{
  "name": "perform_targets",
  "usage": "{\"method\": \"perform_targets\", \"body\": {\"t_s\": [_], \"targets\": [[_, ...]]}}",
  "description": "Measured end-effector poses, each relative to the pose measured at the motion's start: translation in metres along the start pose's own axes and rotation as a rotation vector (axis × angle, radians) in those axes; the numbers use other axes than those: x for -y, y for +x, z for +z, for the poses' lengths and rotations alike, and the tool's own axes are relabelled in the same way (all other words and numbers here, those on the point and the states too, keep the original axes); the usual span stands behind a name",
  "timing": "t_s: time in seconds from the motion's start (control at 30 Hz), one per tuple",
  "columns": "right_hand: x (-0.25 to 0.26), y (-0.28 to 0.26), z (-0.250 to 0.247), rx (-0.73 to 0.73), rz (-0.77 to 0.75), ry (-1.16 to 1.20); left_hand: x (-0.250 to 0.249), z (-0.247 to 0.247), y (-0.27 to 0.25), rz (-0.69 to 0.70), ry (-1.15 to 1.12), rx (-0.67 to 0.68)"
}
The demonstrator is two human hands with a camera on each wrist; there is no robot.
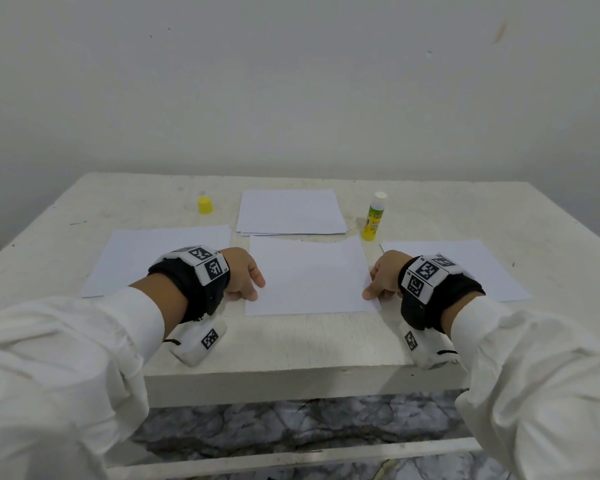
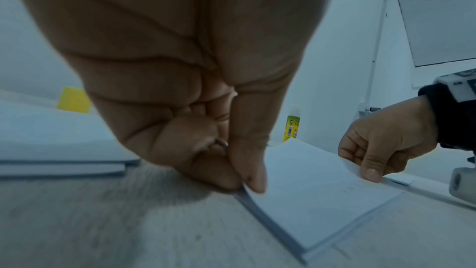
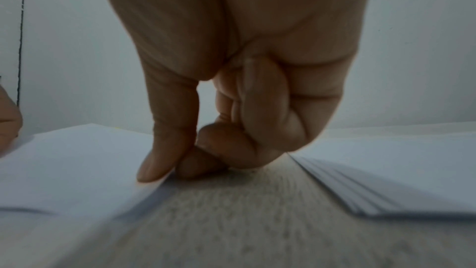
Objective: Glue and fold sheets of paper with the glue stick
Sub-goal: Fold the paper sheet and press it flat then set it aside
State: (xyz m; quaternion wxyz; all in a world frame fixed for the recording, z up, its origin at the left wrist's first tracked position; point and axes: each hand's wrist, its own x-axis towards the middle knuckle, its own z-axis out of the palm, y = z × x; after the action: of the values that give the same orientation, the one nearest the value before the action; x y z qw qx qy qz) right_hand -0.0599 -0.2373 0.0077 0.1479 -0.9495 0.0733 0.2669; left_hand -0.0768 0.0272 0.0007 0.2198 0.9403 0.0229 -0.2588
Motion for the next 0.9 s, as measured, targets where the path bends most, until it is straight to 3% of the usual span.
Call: {"method": "perform_targets", "body": {"t_s": [0.33,0.53,0.67,0.77,0.9], "targets": [[0.000,0.004,0.000,-0.006,0.002,-0.014,-0.005,0.002,0.001,0.004,0.067,-0.025],[0.012,0.001,0.000,-0.063,0.020,-0.253,-0.005,0.004,0.000,0.015,0.402,-0.081],[0.050,0.002,0.011,-0.027,-0.139,-0.396,-0.004,0.001,0.005,0.038,0.709,-0.007],[0.098,0.015,0.034,0.080,-0.273,-0.491,-0.004,-0.001,0.010,0.087,0.769,0.023],[0.147,0.025,0.057,0.081,-0.386,-0.588,0.000,-0.002,0.019,0.098,0.775,0.015]]}}
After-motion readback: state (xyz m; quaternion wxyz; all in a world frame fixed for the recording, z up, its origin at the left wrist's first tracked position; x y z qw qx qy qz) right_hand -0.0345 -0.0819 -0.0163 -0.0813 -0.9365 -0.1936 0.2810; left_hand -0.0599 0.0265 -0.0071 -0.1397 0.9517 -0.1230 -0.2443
